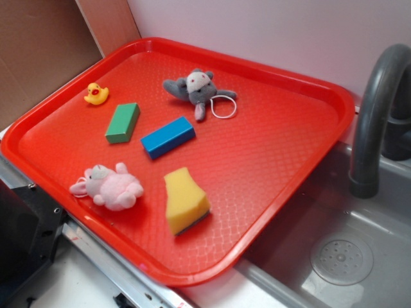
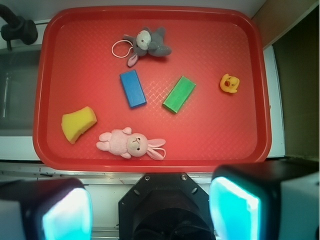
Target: Grab the yellow duck.
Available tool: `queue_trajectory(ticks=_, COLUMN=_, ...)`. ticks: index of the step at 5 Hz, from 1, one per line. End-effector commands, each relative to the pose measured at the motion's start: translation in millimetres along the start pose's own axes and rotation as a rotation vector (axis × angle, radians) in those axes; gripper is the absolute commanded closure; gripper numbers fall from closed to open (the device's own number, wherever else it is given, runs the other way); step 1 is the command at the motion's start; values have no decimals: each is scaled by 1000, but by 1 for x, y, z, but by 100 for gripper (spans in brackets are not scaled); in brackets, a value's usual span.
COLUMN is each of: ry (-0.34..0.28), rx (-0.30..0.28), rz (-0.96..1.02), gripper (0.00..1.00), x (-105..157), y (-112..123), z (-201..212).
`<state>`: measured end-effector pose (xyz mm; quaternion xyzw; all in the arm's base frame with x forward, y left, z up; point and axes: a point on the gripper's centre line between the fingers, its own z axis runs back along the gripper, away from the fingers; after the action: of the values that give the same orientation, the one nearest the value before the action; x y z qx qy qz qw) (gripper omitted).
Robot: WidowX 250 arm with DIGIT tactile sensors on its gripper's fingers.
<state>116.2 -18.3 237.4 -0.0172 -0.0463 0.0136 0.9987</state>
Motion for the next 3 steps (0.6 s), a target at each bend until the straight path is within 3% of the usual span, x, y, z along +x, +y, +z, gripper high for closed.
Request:
queue_trajectory(ticks=1, ry=0, rx=0, rz=0, gripper=0, x=0, y=0, z=0)
queue_trajectory(ticks=2, ry=-49, rx=12, rz=248, gripper=0, x=16, y=19, z=-6)
queue_trajectory(ticks=3, ry=-84, rx=25, rz=497, gripper=0, x=10, y=21, z=-6)
